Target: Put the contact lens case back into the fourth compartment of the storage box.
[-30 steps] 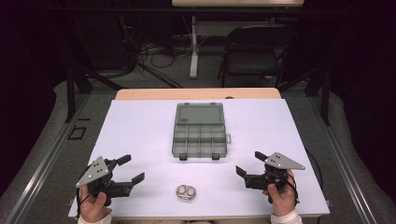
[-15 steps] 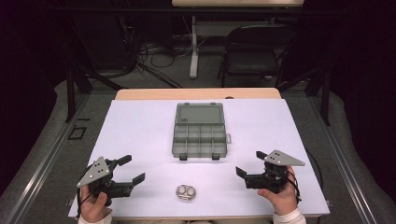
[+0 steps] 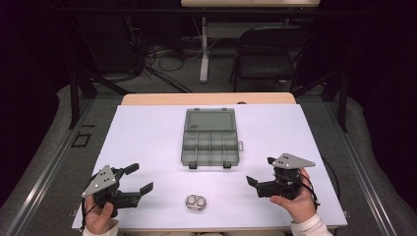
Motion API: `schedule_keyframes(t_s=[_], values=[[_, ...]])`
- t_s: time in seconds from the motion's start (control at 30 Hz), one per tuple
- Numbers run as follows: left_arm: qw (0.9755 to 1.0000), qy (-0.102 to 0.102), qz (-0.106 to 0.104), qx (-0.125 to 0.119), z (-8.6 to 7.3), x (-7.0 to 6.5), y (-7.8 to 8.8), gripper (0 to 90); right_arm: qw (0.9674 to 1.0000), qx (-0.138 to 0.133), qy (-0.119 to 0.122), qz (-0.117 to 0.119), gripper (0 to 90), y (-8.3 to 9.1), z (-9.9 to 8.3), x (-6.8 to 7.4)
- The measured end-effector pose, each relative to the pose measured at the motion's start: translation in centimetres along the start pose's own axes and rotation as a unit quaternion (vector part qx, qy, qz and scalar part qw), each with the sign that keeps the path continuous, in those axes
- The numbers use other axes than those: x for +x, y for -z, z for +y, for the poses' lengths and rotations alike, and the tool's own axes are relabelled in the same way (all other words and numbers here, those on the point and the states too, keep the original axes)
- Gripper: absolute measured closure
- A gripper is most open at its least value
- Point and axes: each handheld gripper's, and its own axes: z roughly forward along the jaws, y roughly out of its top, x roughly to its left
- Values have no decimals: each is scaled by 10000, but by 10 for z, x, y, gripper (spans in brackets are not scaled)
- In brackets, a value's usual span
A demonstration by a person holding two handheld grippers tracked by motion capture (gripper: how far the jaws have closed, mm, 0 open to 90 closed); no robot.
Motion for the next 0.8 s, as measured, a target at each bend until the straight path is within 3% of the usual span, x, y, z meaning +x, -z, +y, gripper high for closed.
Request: schedule_keyframes(t_s=[0.27,0.8], values=[[10000,-13,-22,18,0,0,0,161,9989,354,307,-38,55,-4,8,3],[10000,-22,-69,35,0,-1,-1,161,9937,948,584,78,67,-13,17,8]])
